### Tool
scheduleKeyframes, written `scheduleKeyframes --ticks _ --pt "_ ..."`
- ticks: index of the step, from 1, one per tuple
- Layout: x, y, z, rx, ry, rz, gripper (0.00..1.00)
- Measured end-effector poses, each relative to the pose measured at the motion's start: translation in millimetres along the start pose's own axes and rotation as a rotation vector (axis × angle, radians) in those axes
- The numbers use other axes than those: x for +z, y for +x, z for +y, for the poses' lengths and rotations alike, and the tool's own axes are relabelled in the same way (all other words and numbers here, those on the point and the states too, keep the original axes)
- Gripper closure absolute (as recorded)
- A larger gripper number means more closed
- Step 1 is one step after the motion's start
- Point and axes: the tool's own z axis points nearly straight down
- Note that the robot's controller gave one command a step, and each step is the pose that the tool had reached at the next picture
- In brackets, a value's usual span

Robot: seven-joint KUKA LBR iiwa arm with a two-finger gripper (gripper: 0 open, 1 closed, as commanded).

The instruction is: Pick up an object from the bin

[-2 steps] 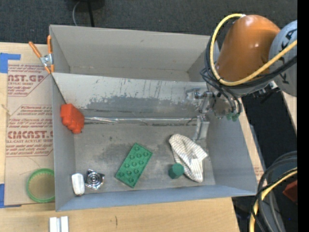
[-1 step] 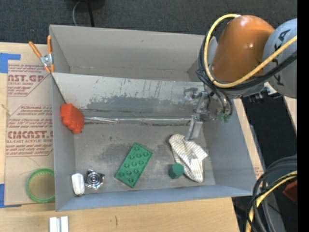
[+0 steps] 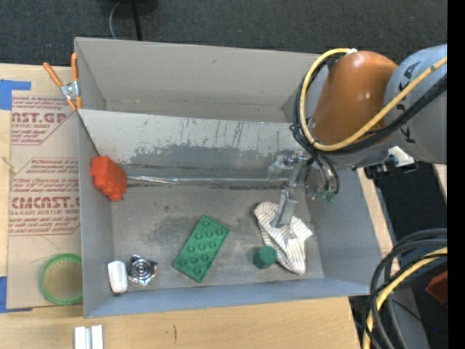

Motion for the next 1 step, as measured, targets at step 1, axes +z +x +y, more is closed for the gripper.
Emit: scheduleKeyframes --ticks 1 --pt "31.8 13.7 -45.9 -0.305 0.001 0.002 0.00"
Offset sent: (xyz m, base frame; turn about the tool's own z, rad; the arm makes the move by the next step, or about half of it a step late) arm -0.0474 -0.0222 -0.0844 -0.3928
